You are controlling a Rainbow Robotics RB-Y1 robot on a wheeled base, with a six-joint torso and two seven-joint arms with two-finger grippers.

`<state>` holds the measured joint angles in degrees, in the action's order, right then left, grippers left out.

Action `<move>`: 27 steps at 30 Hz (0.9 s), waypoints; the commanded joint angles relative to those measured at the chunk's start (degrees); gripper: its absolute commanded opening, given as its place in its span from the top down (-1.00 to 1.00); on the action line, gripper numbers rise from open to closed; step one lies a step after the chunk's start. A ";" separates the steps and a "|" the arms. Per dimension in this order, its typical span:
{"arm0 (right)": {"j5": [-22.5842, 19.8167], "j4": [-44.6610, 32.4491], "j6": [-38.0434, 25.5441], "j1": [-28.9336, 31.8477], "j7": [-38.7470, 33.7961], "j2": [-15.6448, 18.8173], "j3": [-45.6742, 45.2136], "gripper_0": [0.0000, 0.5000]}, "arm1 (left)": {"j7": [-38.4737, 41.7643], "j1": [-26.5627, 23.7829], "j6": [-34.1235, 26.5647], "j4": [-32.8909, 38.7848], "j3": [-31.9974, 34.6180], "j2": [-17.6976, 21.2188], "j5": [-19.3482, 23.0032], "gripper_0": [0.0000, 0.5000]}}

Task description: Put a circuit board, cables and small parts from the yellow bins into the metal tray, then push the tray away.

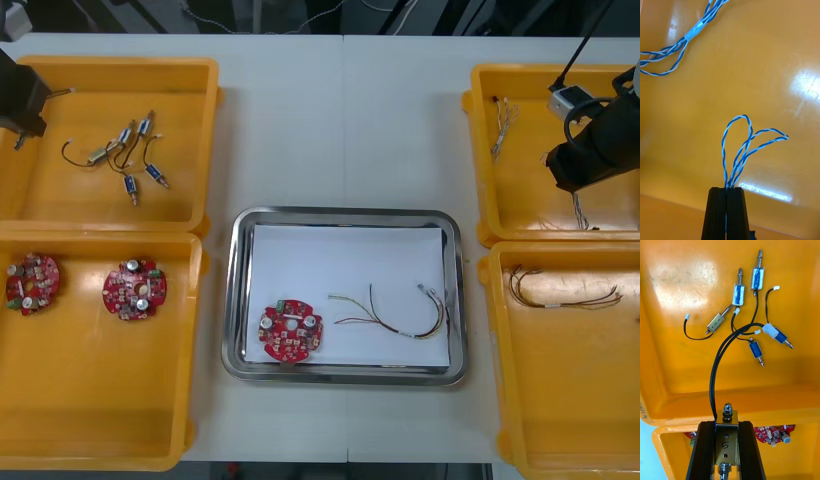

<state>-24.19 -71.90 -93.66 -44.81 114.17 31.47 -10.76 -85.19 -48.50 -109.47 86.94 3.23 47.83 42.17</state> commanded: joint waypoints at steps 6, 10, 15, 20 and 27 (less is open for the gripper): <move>0.46 -0.87 -6.98 -6.08 0.61 4.74 -4.01 1.00 | 9.78 -2.83 -0.53 7.63 -0.68 3.06 4.50 1.00; 0.29 -3.07 -10.41 -6.16 0.70 5.00 -4.18 1.00 | 12.77 -3.53 -0.53 9.47 -2.17 3.06 5.82 1.00; -0.07 -8.52 -16.34 -5.99 0.44 4.74 -4.18 1.00 | 17.08 -4.77 -0.53 11.76 -5.51 3.06 8.28 1.00; -0.77 -13.97 -16.34 -5.72 0.17 4.13 -4.18 1.00 | 20.33 -6.70 -0.53 13.34 -10.26 2.27 9.33 1.00; -3.67 -23.11 -16.34 -3.97 -0.44 3.51 -2.60 1.00 | 23.67 -9.60 -0.53 15.01 -14.65 -0.98 11.09 1.00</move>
<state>-25.65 -90.33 -109.79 -48.53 114.16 33.91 -13.31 -66.39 -53.92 -109.55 99.56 -10.44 47.93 52.63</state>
